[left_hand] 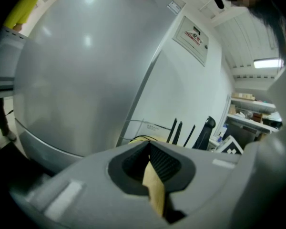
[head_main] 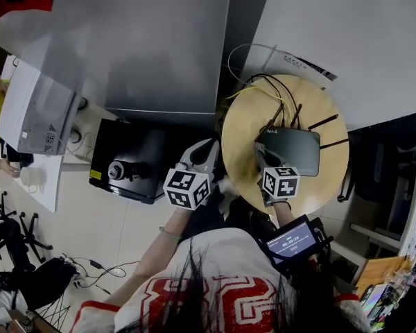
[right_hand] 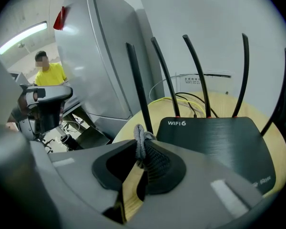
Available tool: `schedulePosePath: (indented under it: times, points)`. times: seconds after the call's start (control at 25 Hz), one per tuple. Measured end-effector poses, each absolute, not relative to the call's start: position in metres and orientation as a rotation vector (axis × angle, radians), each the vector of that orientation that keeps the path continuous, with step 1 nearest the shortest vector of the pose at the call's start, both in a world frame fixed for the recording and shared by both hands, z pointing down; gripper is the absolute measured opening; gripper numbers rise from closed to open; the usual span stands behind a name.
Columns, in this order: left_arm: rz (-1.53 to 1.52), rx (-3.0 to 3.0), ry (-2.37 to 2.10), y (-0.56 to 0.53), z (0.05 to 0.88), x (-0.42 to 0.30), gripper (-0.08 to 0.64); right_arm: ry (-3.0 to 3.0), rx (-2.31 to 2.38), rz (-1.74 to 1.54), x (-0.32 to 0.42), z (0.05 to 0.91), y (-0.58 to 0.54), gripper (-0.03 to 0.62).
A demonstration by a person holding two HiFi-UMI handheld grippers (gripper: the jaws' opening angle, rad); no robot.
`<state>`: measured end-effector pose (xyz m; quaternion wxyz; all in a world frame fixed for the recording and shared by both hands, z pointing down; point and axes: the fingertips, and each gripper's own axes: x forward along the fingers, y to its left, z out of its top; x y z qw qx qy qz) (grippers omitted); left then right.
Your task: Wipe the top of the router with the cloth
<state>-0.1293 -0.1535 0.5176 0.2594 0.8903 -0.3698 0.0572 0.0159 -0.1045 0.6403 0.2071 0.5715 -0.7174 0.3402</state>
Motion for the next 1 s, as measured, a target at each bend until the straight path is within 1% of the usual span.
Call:
schedulePosePath:
  times: [0.36,0.64,0.84,1.0]
  points:
    - [0.177,2.450,-0.891,-0.134,0.518,-0.101,0.000,-2.025,1.550,0.986,-0.002,0.644,-0.059,0.043]
    - [0.204,2.482,-0.810,-0.113,0.519,-0.092,0.000,-1.989,1.586,1.030,-0.005,0.651,-0.022,0.044]
    - [0.224,2.497,-0.753,-0.094,0.520,-0.085,0.000,-1.987,1.701,1.036,0.004,0.637,-0.004,0.044]
    - [0.238,2.496,-0.706,-0.072,0.524,-0.074,0.000,-1.976,1.826,1.057,0.028,0.624,0.010,0.043]
